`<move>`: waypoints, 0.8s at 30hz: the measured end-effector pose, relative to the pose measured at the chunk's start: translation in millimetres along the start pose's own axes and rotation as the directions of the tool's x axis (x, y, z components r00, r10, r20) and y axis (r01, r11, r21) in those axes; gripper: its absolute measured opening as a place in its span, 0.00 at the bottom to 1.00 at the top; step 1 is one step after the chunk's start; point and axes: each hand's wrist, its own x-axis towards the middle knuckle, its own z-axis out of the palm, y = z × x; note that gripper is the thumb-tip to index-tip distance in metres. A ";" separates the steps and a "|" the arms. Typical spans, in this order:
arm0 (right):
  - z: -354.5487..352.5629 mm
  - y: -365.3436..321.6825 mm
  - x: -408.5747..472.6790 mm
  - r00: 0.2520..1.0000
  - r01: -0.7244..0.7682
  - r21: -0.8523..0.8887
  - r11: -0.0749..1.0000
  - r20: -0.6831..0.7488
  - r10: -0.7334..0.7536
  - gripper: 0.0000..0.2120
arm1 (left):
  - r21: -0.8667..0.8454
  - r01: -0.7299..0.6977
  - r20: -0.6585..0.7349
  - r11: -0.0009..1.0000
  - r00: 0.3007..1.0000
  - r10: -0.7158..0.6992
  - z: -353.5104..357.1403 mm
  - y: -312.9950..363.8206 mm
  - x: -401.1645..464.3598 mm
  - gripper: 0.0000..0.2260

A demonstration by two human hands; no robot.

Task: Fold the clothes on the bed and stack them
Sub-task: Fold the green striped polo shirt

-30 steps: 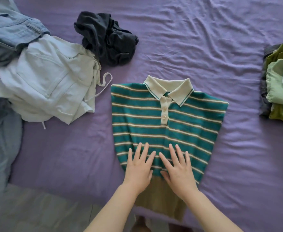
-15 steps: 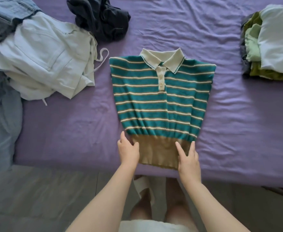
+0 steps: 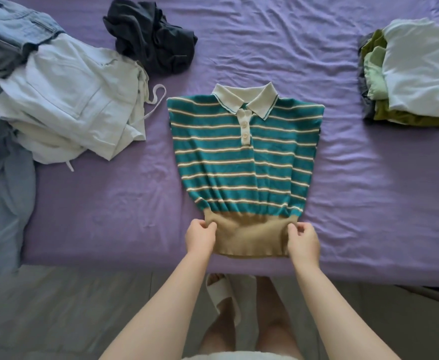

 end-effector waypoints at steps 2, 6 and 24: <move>-3.0 -13.7 4.1 0.998 0.052 0.042 0.998 -0.026 -0.051 0.02 | -0.074 -0.099 -0.087 0.992 0.992 0.093 -9.0 13.7 -8.7 0.09; -14.9 -53.9 19.7 0.989 0.145 0.143 0.979 -0.044 -0.140 0.06 | -0.136 -0.265 -0.198 0.955 0.951 0.236 -31.2 61.4 -14.6 0.06; -33.4 -181.1 175.6 0.869 0.416 0.000 0.909 0.294 -0.398 0.07 | 0.046 -0.343 -0.046 0.938 0.938 0.345 -37.9 206.2 79.2 0.05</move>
